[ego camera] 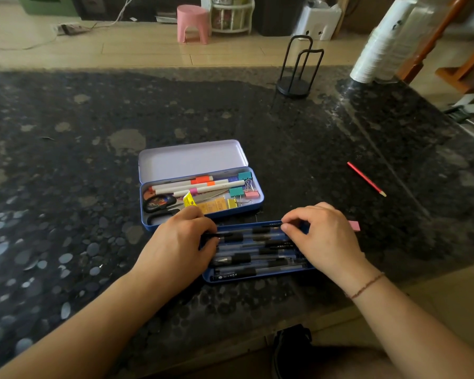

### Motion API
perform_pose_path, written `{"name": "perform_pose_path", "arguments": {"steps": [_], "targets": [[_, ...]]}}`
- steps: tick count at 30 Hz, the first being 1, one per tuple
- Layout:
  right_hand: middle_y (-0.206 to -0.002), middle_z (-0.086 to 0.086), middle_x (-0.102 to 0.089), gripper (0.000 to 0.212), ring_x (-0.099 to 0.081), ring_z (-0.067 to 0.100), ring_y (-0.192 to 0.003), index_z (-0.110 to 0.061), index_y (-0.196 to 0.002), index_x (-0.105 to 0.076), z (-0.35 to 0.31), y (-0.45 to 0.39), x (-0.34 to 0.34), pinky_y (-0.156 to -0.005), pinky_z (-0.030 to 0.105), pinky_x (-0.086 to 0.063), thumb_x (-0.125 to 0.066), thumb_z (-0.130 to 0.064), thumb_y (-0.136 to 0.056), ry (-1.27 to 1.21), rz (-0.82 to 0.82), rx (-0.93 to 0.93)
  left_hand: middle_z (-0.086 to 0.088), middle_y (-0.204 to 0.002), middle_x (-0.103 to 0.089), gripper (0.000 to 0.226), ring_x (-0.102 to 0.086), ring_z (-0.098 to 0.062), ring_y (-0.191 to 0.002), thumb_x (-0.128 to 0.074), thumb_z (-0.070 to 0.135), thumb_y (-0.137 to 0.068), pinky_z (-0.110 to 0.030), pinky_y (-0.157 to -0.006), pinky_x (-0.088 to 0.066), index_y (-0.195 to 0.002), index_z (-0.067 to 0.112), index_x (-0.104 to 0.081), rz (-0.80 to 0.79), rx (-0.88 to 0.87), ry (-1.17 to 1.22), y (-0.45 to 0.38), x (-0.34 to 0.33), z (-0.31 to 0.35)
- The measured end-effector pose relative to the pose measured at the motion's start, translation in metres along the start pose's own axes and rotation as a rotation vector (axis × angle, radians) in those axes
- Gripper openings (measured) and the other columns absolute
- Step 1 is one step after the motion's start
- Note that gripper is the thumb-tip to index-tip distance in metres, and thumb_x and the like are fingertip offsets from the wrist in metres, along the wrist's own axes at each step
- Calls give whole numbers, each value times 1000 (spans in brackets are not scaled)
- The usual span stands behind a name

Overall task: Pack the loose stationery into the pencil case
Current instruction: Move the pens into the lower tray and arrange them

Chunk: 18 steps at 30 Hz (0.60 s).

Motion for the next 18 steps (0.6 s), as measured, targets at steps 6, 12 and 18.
{"name": "perform_pose_path", "arguments": {"steps": [6, 12, 18], "targets": [[-76, -16, -62, 5, -55, 7, -84, -33, -87, -69, -3, -2, -2, -72, 32, -51, -69, -35, -83, 20, 22, -19, 6, -87, -58, 13, -56, -10, -68, -72, 22, -78, -28, -65, -54, -91, 18, -73, -8, -5, 0, 0, -1, 1], [-75, -19, -60, 7, -53, 1, -79, -36, -87, -69, 18, -3, 12, -70, 22, -43, -71, -33, -81, -43, -95, -22, 8, -87, -57, 13, -54, -9, -67, -68, 27, -80, -28, -63, -53, -91, 20, -72, 8, 1, 2, 1, 3, -1], [-82, -22, -63, 11, -52, -3, -84, -40, -90, -70, 22, 7, 6, -80, 31, -49, -73, -36, -79, -53, -285, -23, 11, -88, -59, 11, -59, -11, -69, -71, 25, -78, -35, -57, -54, -89, 27, -72, -35, -46, -12, 2, 8, 0]]}}
Point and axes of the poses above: each hand's wrist, its own y-axis away from the middle knuckle, its own x-axis out of the back of the hand, z = x × y, the point moved 8 cm from there along -y, towards the middle knuckle
